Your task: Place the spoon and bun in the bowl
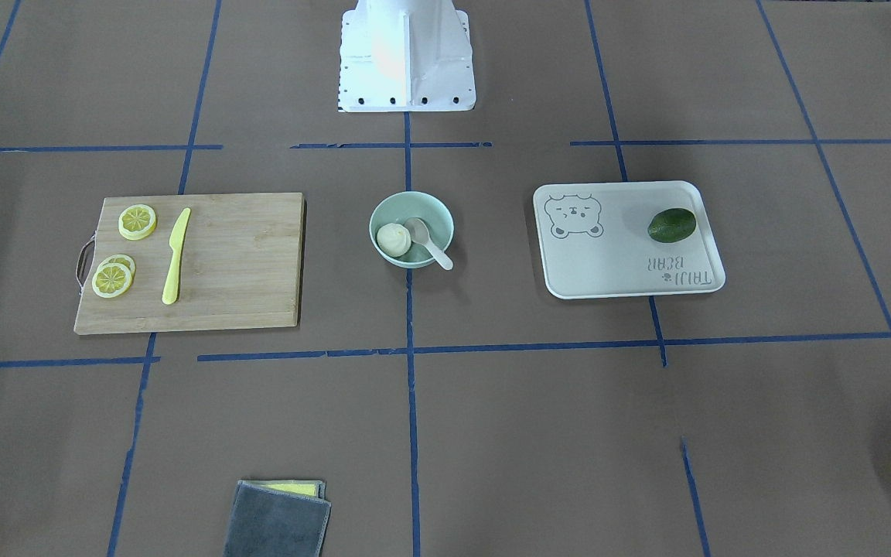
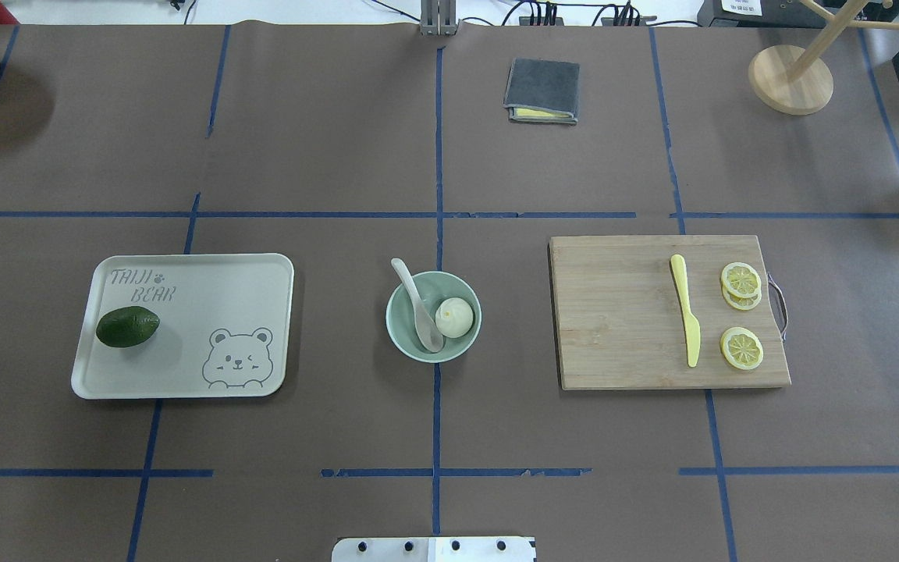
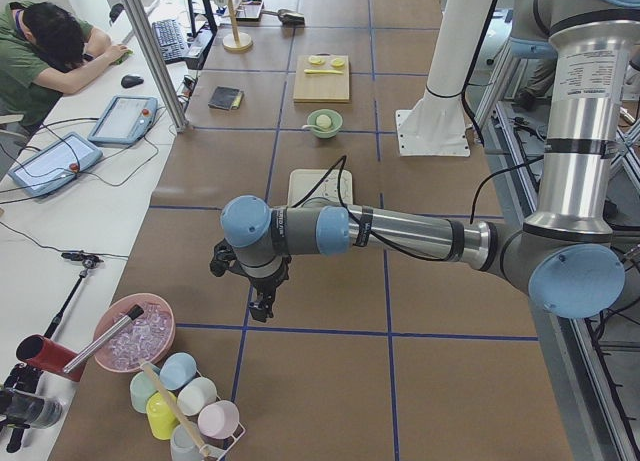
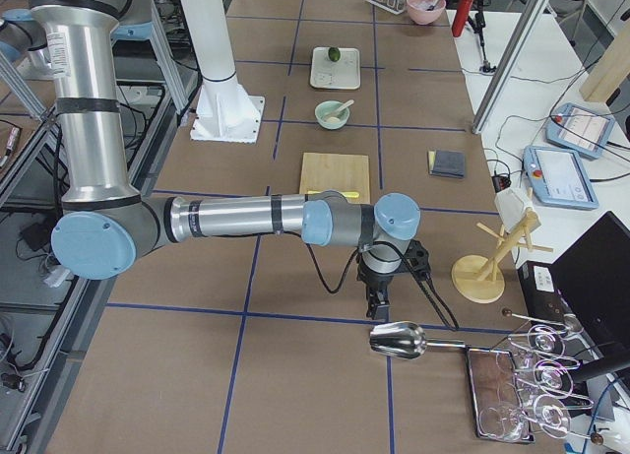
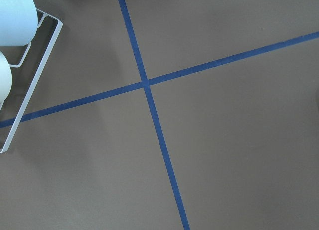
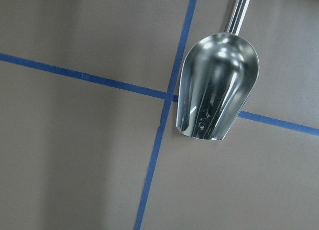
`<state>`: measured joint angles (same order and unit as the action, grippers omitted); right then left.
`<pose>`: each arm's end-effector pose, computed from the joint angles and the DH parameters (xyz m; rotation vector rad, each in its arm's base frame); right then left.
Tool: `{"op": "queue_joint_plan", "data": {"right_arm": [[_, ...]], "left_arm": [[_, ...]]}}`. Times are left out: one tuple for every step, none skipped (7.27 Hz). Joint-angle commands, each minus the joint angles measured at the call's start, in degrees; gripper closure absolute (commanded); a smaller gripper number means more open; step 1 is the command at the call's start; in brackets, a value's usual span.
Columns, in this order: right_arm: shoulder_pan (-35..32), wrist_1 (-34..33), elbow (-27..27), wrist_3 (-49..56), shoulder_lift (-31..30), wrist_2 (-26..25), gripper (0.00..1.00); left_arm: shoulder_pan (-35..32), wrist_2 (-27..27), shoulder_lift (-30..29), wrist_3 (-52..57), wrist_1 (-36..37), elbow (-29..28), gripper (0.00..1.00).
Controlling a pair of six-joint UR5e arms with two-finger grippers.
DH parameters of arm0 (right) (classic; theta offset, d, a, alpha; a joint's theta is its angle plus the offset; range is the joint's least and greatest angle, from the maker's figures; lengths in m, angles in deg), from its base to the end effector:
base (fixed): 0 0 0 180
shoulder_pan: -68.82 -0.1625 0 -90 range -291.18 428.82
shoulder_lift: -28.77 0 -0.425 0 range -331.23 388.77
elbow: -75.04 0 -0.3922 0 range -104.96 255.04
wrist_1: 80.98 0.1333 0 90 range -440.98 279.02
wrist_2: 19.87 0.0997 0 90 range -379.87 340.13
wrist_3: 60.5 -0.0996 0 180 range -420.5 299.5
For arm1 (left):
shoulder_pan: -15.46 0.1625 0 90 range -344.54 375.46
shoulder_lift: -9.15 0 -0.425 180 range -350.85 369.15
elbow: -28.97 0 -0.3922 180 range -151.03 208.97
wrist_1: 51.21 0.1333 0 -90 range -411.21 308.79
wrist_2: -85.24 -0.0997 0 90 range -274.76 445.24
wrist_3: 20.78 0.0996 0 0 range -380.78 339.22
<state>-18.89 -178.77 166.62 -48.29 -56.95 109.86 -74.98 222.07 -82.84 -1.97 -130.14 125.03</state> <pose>0.0488 -0.5213 0.6262 0.0278 -0.6952 -0.2311 -0.0645 -0.4986 0.6056 0.0879 0.8168 0.2809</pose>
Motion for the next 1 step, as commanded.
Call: {"op": "queue_joint_plan", "data": {"right_arm": [[0.00,0.05,-0.09,0.00,-0.07,0.00,0.00]], "left_arm": [[0.00,0.01,-0.03,0.00,0.00,0.00,0.00]]}}
